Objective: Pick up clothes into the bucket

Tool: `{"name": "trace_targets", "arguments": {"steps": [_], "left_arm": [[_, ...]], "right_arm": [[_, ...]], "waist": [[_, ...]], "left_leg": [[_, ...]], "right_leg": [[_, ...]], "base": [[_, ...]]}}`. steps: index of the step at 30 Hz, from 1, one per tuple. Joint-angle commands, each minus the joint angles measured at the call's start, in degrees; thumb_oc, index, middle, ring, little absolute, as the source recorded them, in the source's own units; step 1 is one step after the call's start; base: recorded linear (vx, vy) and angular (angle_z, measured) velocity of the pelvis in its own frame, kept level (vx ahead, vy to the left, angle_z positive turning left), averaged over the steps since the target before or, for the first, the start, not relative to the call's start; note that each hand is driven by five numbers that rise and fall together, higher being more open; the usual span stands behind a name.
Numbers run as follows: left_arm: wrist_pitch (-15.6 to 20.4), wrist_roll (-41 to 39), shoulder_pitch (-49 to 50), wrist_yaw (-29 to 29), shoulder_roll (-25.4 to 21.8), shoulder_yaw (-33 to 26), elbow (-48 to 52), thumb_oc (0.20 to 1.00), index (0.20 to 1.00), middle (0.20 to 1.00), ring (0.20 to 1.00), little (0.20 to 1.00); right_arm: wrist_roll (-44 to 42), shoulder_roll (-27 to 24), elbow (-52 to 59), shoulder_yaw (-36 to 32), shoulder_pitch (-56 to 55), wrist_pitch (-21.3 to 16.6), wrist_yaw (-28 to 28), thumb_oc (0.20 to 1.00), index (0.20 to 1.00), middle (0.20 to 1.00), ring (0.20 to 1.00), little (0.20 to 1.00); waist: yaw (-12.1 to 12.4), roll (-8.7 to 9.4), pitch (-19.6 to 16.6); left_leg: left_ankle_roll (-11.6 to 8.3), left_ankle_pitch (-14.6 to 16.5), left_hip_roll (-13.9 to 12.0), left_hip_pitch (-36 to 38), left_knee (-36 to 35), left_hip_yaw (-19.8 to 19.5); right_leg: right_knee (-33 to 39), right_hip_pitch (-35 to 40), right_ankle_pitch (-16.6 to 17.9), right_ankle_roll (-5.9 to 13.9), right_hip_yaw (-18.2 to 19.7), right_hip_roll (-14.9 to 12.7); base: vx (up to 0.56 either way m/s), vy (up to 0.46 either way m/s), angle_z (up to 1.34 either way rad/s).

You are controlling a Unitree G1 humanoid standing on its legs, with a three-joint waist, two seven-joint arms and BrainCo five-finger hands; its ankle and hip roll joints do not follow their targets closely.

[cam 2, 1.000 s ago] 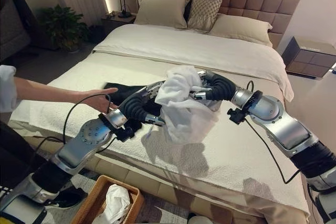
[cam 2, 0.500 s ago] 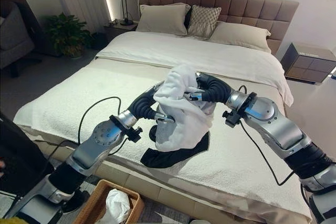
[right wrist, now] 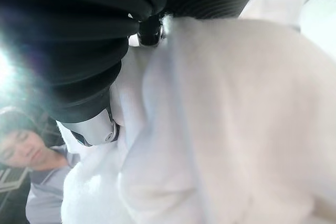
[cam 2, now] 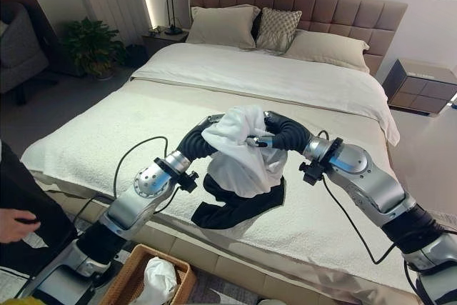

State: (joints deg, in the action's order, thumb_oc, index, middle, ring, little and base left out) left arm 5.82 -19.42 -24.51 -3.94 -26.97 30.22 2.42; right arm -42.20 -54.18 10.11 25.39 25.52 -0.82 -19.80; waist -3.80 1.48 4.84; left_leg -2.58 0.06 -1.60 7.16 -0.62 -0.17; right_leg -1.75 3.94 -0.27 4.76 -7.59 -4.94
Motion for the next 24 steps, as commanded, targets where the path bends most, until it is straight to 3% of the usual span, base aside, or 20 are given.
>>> {"name": "trace_targets", "arguments": {"steps": [1, 2, 3, 4, 11, 16, 24], "left_arm": [[1.9, -1.33, -1.7, -1.29, 2.23, 1.14, -1.57, 0.2, 0.2, 0.2, 0.2, 0.2], [1.89, -1.24, -1.33, -1.36, 2.19, 0.86, -1.53, 0.2, 0.2, 0.2, 0.2, 0.2], [1.87, -1.19, -0.97, -1.37, 2.08, 0.55, -1.48, 0.2, 0.2, 0.2, 0.2, 0.2], [1.81, -1.06, -0.02, -1.45, 1.98, 0.01, -1.45, 0.2, 0.2, 0.2, 0.2, 0.2], [1.75, -0.98, 3.5, -1.18, 1.91, -2.36, -0.73, 0.2, 0.2, 0.2, 0.2, 0.2], [2.43, -0.79, 8.29, 0.34, 1.93, -6.17, 0.43, 0.2, 0.2, 0.2, 0.2, 0.2], [3.91, -1.52, 17.36, 3.6, 2.13, -13.96, 5.26, 0.2, 0.2, 0.2, 0.2, 0.2]], "right_arm": [[-2.81, 3.05, 5.48, -3.24, 1.99, -3.16, 0.3, 0.551, 0.551, 0.551, 0.551, 0.551], [-2.65, 3.36, 5.53, -3.69, 1.58, -3.21, 0.35, 0.78, 0.78, 0.78, 0.78, 0.78], [-2.14, 3.45, 5.52, -4.2, 1.3, -3.36, 0.6, 0.78, 0.78, 0.78, 0.78, 0.78], [-1.63, 3.87, 5.43, -5.32, 0.45, -3.4, 1.01, 1.0, 1.0, 1.0, 1.0, 1.0], [1.55, 4.18, 3.97, -9.68, -2.73, -3.99, 3.21, 1.0, 1.0, 1.0, 1.0, 1.0], [7.99, 5.34, -1.75, -15.84, -6.09, -5.4, 9.42, 1.0, 1.0, 1.0, 1.0, 1.0], [14.77, 13.88, -11.24, -23.33, -8.55, -7.06, 20.23, 1.0, 1.0, 1.0, 1.0, 1.0]], "waist": [[-0.53, 3.26, -1.7], [-0.55, 3.25, -1.72], [-0.56, 3.27, -1.69], [-0.61, 3.29, -1.7], [-0.59, 3.36, -1.75], [-0.26, 3.45, -1.57], [1.04, 3.5, -0.49]], "left_leg": [[-1.58, 4.14, 0.15, -3.21, 4.47, -0.91], [-1.56, 4.17, 0.17, -3.2, 4.47, -0.88], [-1.53, 4.2, 0.2, -3.19, 4.46, -0.89], [-1.48, 4.27, 0.28, -3.27, 4.52, -0.99], [-1.32, 4.55, 0.39, -3.41, 4.68, -1.33], [-1.27, 4.78, 0.4, -3.84, 5.1, -1.64], [-0.92, 5.11, 0.91, -4.82, 5.72, -2.84]], "right_leg": [[0.39, 2.33, -2.46, 2.85, -1.39, -2.99], [0.37, 2.35, -2.51, 2.84, -1.37, -2.97], [0.38, 2.37, -2.5, 2.87, -1.33, -2.96], [0.36, 2.38, -2.56, 2.86, -1.21, -2.9], [0.13, 2.24, -2.72, 2.83, -1.08, -2.98], [-0.19, 2.04, -2.91, 2.73, -1.1, -3.0], [-0.63, 1.61, -3.41, 2.37, -1.42, -3.13]], "base": [[0.0, 0.0, 0.0], [0.0, 0.0, 0.0], [0.0, 0.0, 0.0], [0.0, 0.0, 0.0], [0.0, 0.0, 0.0], [0.0, 0.0, 0.0], [0.0, -0.009, 0.07]]}}
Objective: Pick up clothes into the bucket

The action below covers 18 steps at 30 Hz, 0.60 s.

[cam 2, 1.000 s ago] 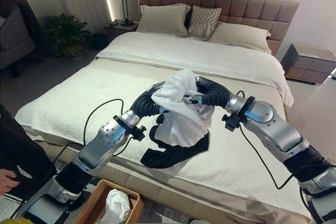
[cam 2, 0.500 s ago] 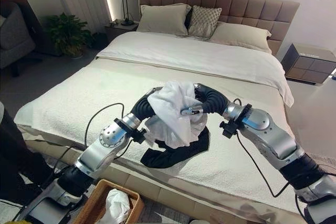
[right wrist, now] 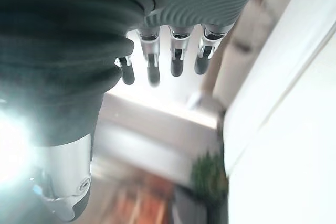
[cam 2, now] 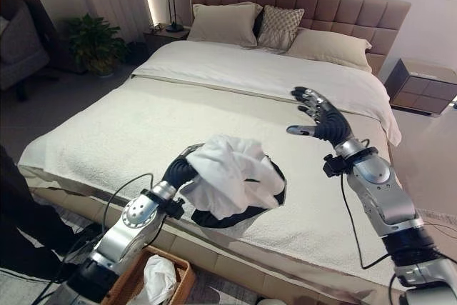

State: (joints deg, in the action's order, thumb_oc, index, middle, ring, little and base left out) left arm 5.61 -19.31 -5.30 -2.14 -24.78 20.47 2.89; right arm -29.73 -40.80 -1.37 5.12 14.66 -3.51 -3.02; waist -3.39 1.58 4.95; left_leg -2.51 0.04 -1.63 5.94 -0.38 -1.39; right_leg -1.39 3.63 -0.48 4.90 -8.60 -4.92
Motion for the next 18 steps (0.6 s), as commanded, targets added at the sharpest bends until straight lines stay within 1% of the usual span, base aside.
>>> {"name": "trace_targets", "arguments": {"steps": [1, 5, 6, 7, 11, 12, 13, 14, 15, 16, 17, 18], "left_arm": [[4.29, -2.57, -0.29, 1.97, 0.43, -5.21, 5.27, 0.2, 0.2, 0.2, 0.2, 0.2], [5.38, -6.08, 4.54, 2.66, 2.02, -8.76, 7.13, 0.2, 0.2, 0.2, 0.2, 0.2], [6.08, -6.44, 6.33, 3.08, 2.32, -10.3, 7.37, 0.2, 0.2, 0.2, 0.2, 0.2], [6.06, -6.44, 6.38, 3.08, 2.28, -10.34, 7.44, 0.2, 0.2, 0.2, 0.2, 0.2], [7.84, -5.93, 10.69, 4.83, 1.88, -14.62, 6.36, 0.2, 0.2, 0.2, 0.2, 0.2], [8.25, -5.18, 12.12, 5.81, 1.67, -16.3, 5.1, 0.2, 0.2, 0.2, 0.2, 0.2], [8.56, -4.19, 13.13, 6.43, 1.29, -17.7, 4.41, 0.2, 0.2, 0.2, 0.2, 0.2], [8.96, 0.31, 14.4, 8.6, -0.33, -19.94, 2.04, 0.2, 0.2, 0.2, 0.2, 0.2], [8.99, 0.48, 14.4, 8.74, -0.35, -19.92, 2.03, 0.2, 0.2, 0.2, 0.2, 0.2], [8.97, 3.79, 15.16, 10.44, -1.35, -21.05, -0.25, 0.2, 0.2, 0.2, 0.2, 0.2], [9.19, 6.88, 15.16, 11.72, -2.58, -21.67, -1.99, 0.2, 0.2, 0.2, 0.2, 0.2], [8.97, 10.06, 15.09, 13.33, -4.01, -21.95, -4.3, 0.2, 0.2, 0.2, 0.2, 0.2]], "right_arm": [[2.56, 1.74, -0.62, -3.8, 1.99, -4.63, 4.62, 1.0, 1.0, 1.0, 1.0, 1.0], [4.58, 5.5, -4.87, -6.14, 1.39, -5.59, 8.95, 1.0, 1.0, 1.0, 1.0, 1.0], [7.36, 6.75, -6.96, -7.25, 1.55, -5.81, 11.1, 1.0, 1.0, 1.0, 1.0, 1.0], [7.46, 6.82, -6.98, -7.2, 1.59, -5.83, 11.17, 1.0, 1.0, 1.0, 1.0, 1.0], [12.81, 8.66, -11.47, -8.89, 1.72, -6.31, 15.84, 1.0, 1.0, 1.0, 1.0, 1.0], [15.9, 8.92, -12.71, -9.67, 1.41, -6.52, 17.91, 1.0, 1.0, 1.0, 1.0, 1.0], [17.31, 8.78, -13.41, -10.23, 1.2, -6.47, 18.43, 1.0, 1.0, 1.0, 1.0, 1.0], [19.87, 8.81, -14.99, -11.15, 0.87, -6.33, 20.56, 1.0, 1.0, 1.0, 1.0, 1.0], [19.98, 8.92, -15.04, -11.1, 0.93, -6.37, 20.66, 1.0, 1.0, 1.0, 1.0, 1.0], [20.68, 8.82, -16.2, -11.26, 0.9, -6.59, 21.77, 1.0, 1.0, 1.0, 1.0, 1.0], [20.4, 8.85, -17.16, -11.31, 1.1, -6.67, 22.12, 1.0, 1.0, 1.0, 1.0, 1.0], [20.15, 8.86, -18.38, -11.28, 1.37, -6.82, 22.71, 1.0, 1.0, 1.0, 1.0, 1.0]], "waist": [[0.9, 3.44, -0.37], [2.02, 3.45, 1.09], [2.72, 3.28, 2.11], [2.65, 3.31, 2.06], [4.26, 2.73, 4.73], [4.81, 2.34, 5.73], [5.11, 2.04, 6.28], [5.78, 1.41, 7.35], [5.65, 1.47, 7.23], [6.08, 1.08, 8.27], [6.14, 0.92, 8.83], [6.38, 0.58, 9.66]], "left_leg": [[-0.94, 5.17, 1.03, -3.91, 5.66, -1.89], [-0.71, 5.21, 1.57, -5.5, 6.62, -2.96], [-0.56, 5.12, 1.98, -6.55, 7.22, -3.59], [-0.56, 5.16, 2.0, -6.68, 7.33, -3.64], [-0.3, 4.86, 3.21, -10.37, 9.46, -5.67], [-0.18, 4.86, 3.61, -11.63, 10.44, -6.35], [-0.15, 4.68, 3.81, -12.51, 10.77, -6.81], [-0.03, 4.53, 4.07, -13.76, 11.57, -7.46], [-0.03, 4.62, 4.13, -14.06, 11.83, -7.55], [0.02, 5.07, 4.24, -14.63, 12.76, -7.93], [0.16, 4.65, 4.55, -15.8, 13.27, -8.21], [0.26, 5.14, 4.69, -16.19, 13.94, -8.35]], "right_leg": [[-1.19, 1.78, -3.33, 2.16, -0.53, -3.16], [-2.41, 0.59, -3.67, 1.93, -0.76, -3.28], [-3.18, -0.35, -3.8, 1.79, -1.08, -3.4], [-3.29, -0.45, -3.86, 1.8, -1.12, -3.42], [-5.63, -3.38, -4.14, 1.47, -2.26, -3.97], [-6.67, -4.41, -4.3, 1.37, -2.72, -4.28], [-7.28, -5.37, -4.3, 1.3, -3.06, -4.51], [-8.0, -6.33, -4.35, 1.23, -3.43, -4.87], [-8.17, -6.54, -4.45, 1.23, -3.52, -4.92], [-9.13, -7.05, -4.84, 1.2, -3.62, -5.14], [-9.71, -7.99, -4.55, 1.25, -3.69, -5.54], [-10.58, -8.46, -4.99, 1.24, -3.58, -5.67]], "base": [[-0.01, -0.013, 0.1], [-0.04, -0.007, 0.12], [-0.07, -0.003, 0.18], [-0.07, 0.0, 0.16], [-0.09, 0.0, 0.23], [-0.11, 0.011, 0.31], [-0.1, 0.028, 0.27], [-0.05, 0.024, 0.31], [-0.03, 0.022, 0.36], [-0.04, 0.024, 0.35], [-0.03, 0.035, 0.23], [-0.05, 0.061, 0.17]]}}
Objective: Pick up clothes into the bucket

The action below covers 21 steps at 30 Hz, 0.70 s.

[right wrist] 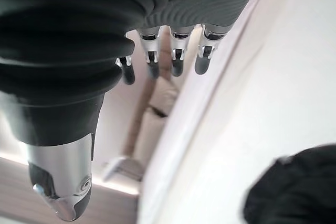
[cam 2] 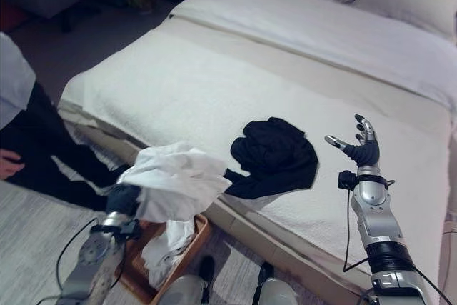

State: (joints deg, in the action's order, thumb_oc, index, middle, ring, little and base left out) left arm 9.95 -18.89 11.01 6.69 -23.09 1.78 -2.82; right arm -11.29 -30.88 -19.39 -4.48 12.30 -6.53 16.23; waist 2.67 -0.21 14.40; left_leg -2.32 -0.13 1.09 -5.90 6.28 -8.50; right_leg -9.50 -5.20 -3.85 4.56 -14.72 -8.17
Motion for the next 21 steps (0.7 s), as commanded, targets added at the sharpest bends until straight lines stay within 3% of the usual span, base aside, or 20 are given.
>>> {"name": "trace_targets", "arguments": {"steps": [1, 7, 10, 14, 20, 21], "left_arm": [[4.35, 11.71, -1.62, 6.27, -6.47, -3.56, -1.66, 0.2, 0.2, 0.2, 0.2, 0.2], [2.61, 24.91, -9.09, 13.99, -12.5, 0.27, -16.01, 0.2, 0.2, 0.2, 0.2, 0.2], [2.24, 26.7, -11.49, 16.2, -13.5, 1.86, -19.4, 0.2, 0.2, 0.2, 0.2, 0.2], [-0.7, 26.61, -19.14, 20.42, -13.0, 5.1, -30.61, 0.2, 0.2, 0.2, 0.2, 0.2], [-2.34, 24.59, -22.41, 23.32, -11.82, 5.57, -34.41, 0.2, 0.2, 0.2, 0.2, 0.2], [-3.47, 24.32, -24.29, 24.9, -11.67, 5.61, -38.75, 0.319, 0.319, 0.319, 0.319, 0.319]], "right_arm": [[2.61, -1.26, -1.55, -1.37, 4.37, -3.93, 4.6, 1.0, 1.0, 1.0, 1.0, 1.0], [8.83, -5.0, -7.68, 3.95, 11.9, -4.0, 10.63, 1.0, 1.0, 1.0, 1.0, 1.0], [9.75, -5.93, -10.6, 6.38, 15.27, -3.32, 12.2, 1.0, 1.0, 1.0, 1.0, 1.0], [11.18, -8.95, -14.54, 10.79, 22.58, -2.05, 14.93, 1.0, 1.0, 1.0, 1.0, 1.0], [10.6, -10.0, -15.65, 12.19, 26.71, -1.24, 18.06, 1.0, 1.0, 1.0, 1.0, 1.0], [11.41, -11.27, -16.47, 13.81, 29.51, -0.81, 19.1, 1.0, 1.0, 1.0, 1.0, 1.0]], "waist": [[0.53, 1.97, 1.29], [0.69, 0.15, 7.51], [0.78, 0.25, 9.74], [-0.4, 0.9, 15.39], [-1.47, 1.55, 15.39], [-1.9, 2.01, 15.39]], "left_leg": [[0.25, 5.31, 2.29, -5.38, 8.17, -1.34], [1.33, 5.78, 2.99, -12.56, 14.01, -0.53], [1.7, 6.8, 2.85, -14.73, 16.83, 0.41], [1.9, 7.56, 2.95, -22.15, 22.96, 1.18], [2.44, 8.27, 3.27, -30.74, 27.25, 1.95], [2.56, 8.42, 3.19, -34.03, 28.81, 2.32]], "right_leg": [[-3.54, -0.63, -1.8, 1.55, 2.55, -2.75], [-10.86, -9.29, -2.47, 1.16, 5.52, -4.36], [-13.23, -11.76, -3.25, 1.0, 6.85, -4.38], [-18.94, -19.42, -4.34, 0.63, 9.01, -4.35], [-22.39, -28.08, -4.66, 0.23, 10.67, -4.15], [-23.58, -31.42, -4.66, 0.05, 11.2, -3.99]], "base": [[-0.08, 0.075, 0.11], [-0.1, 0.101, 0.1], [-0.07, 0.05, -0.23], [-0.1, 0.042, -0.22], [-0.04, 0.033, -0.07], [-0.03, 0.025, -0.13]]}}
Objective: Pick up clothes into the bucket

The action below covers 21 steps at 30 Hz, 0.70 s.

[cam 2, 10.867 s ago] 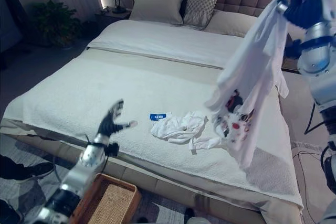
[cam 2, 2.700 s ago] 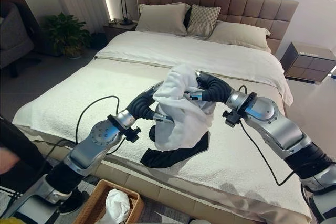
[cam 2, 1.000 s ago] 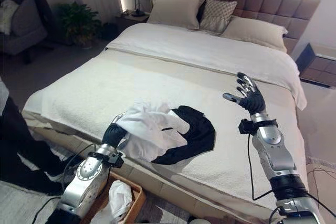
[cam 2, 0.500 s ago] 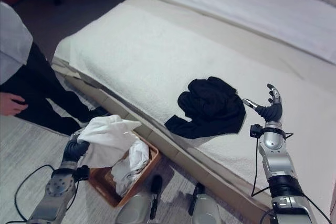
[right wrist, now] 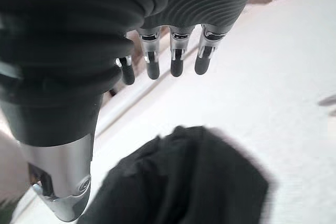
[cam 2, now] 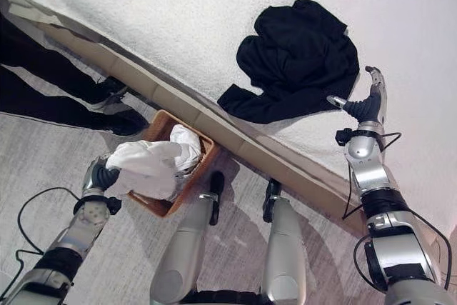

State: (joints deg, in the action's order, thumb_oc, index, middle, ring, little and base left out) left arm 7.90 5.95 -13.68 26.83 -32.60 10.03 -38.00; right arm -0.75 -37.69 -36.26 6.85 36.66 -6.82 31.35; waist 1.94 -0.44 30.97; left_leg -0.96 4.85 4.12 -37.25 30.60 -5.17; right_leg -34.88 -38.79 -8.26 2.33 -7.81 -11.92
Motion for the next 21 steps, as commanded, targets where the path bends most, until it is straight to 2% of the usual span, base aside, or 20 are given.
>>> {"name": "trace_targets", "arguments": {"steps": [1, 2, 4, 5, 6, 10, 13, 15, 19, 21], "left_arm": [[-1.32, -0.55, 0.2, 4.79, -2.11, -2.65, -3.75, 0.501, 0.501, 0.501, 0.501, 0.501], [-3.8, 0.94, -1.25, 5.78, -2.82, -0.77, -5.62, 1.0, 1.0, 1.0, 1.0, 1.0], [-4.54, 2.27, -2.03, 5.63, -3.5, 0.18, -6.64, 1.0, 1.0, 1.0, 1.0, 1.0], [-4.53, 2.29, -2.61, 5.66, -3.51, 0.0, -6.64, 1.0, 1.0, 1.0, 1.0, 1.0], [-6.4, 3.32, -3.22, 6.27, -3.36, 0.67, -6.33, 1.0, 1.0, 1.0, 1.0, 1.0], [-8.46, 3.33, -5.36, 5.03, -3.87, 2.52, -7.4, 1.0, 1.0, 1.0, 1.0, 1.0], [-8.45, 3.43, -5.63, 5.15, -4.07, 3.1, -5.77, 1.0, 1.0, 1.0, 1.0, 1.0], [-7.97, 2.71, -5.31, 5.13, -4.0, 3.63, -3.11, 1.0, 1.0, 1.0, 1.0, 1.0], [-6.87, 0.62, -4.58, 5.02, -3.05, 3.17, -0.04, 1.0, 1.0, 1.0, 1.0, 1.0], [-4.86, -4.04, -3.36, 4.46, -1.49, 1.76, 3.2, 1.0, 1.0, 1.0, 1.0, 1.0]], "right_arm": [[0.84, -4.51, 0.28, 2.56, 5.36, -0.56, 4.0, 1.0, 1.0, 1.0, 1.0, 1.0], [2.12, -6.11, -0.28, 5.37, 7.68, 0.03, 4.41, 1.0, 1.0, 1.0, 1.0, 1.0], [2.23, -7.44, -1.2, 6.82, 9.48, 0.42, 3.8, 1.0, 1.0, 1.0, 1.0, 1.0], [2.17, -7.61, -1.34, 6.77, 10.16, 0.35, 3.82, 1.0, 1.0, 1.0, 1.0, 1.0], [1.98, -8.5, -2.79, 9.19, 12.66, 1.24, 3.72, 1.0, 1.0, 1.0, 1.0, 1.0], [2.18, -10.83, -9.46, 17.03, 22.71, 3.55, 0.4, 1.0, 1.0, 1.0, 1.0, 1.0], [2.14, -10.81, -12.51, 20.68, 27.04, 4.15, -0.91, 1.0, 1.0, 1.0, 1.0, 1.0], [1.83, -9.69, -17.86, 24.6, 31.91, 4.79, -2.73, 1.0, 1.0, 1.0, 1.0, 1.0], [1.59, -8.03, -22.42, 27.75, 35.29, 5.07, -4.94, 1.0, 1.0, 1.0, 1.0, 1.0], [3.21, -7.24, -25.58, 31.81, 37.16, 6.13, -9.34, 1.0, 1.0, 1.0, 1.0, 1.0]], "waist": [[-1.19, 2.24, -1.18], [-1.44, 2.75, -1.18], [-1.54, 2.86, -1.18], [-1.64, 2.84, -1.18], [-1.73, 3.05, -1.18], [-1.5, 2.81, -1.18], [-1.21, 2.43, -1.18], [-0.11, 1.53, -1.18], [0.82, 0.22, -1.18], [1.89, -0.78, -1.18]], "left_leg": [[1.2, 3.46, 0.17, -2.88, 4.61, -0.96], [1.11, 5.58, 0.0, -4.31, 6.32, -1.05], [1.1, 5.8, -0.05, -5.55, 6.95, -1.03], [1.24, 3.74, 0.03, -7.09, 6.37, -0.75], [1.07, 5.87, -0.1, -8.2, 7.82, -0.95], [0.8, 5.34, 0.08, -12.29, 7.95, -1.09], [0.71, 5.22, 0.39, -13.85, 8.19, -1.14], [0.75, 5.05, 0.73, -15.29, 8.03, -1.52], [0.74, 4.73, 1.27, -16.35, 7.71, -1.72], [0.57, 4.17, 1.71, -16.63, 6.96, -2.27]], "right_leg": [[1.65, 1.94, -0.29, 2.29, 4.36, -0.24], [0.01, 0.31, -2.07, 2.56, 5.02, 0.13], [-0.58, -1.07, -2.29, 2.56, 5.28, 0.23], [0.13, -2.47, -0.41, 2.24, 4.94, 0.01], [-1.32, -3.61, -2.3, 2.57, 5.36, 0.28], [-2.12, -7.77, -2.2, 2.61, 4.69, -0.16], [-2.61, -9.26, -2.27, 2.64, 4.52, -0.43], [-3.12, -10.91, -2.44, 2.56, 4.15, -0.7], [-3.51, -11.96, -2.56, 2.46, 3.83, -1.09], [-3.86, -12.49, -2.81, 2.38, 3.19, -1.64]], "base": [[0.05, -0.006, -0.07], [0.07, -0.019, -0.05], [0.0, 0.01, -0.08], [0.0, 0.013, -0.12], [-0.01, -0.005, -0.09], [0.02, -0.006, -0.01], [0.01, -0.007, 0.06], [0.01, -0.013, 0.07], [0.02, -0.014, 0.09], [0.02, -0.037, 0.08]]}}
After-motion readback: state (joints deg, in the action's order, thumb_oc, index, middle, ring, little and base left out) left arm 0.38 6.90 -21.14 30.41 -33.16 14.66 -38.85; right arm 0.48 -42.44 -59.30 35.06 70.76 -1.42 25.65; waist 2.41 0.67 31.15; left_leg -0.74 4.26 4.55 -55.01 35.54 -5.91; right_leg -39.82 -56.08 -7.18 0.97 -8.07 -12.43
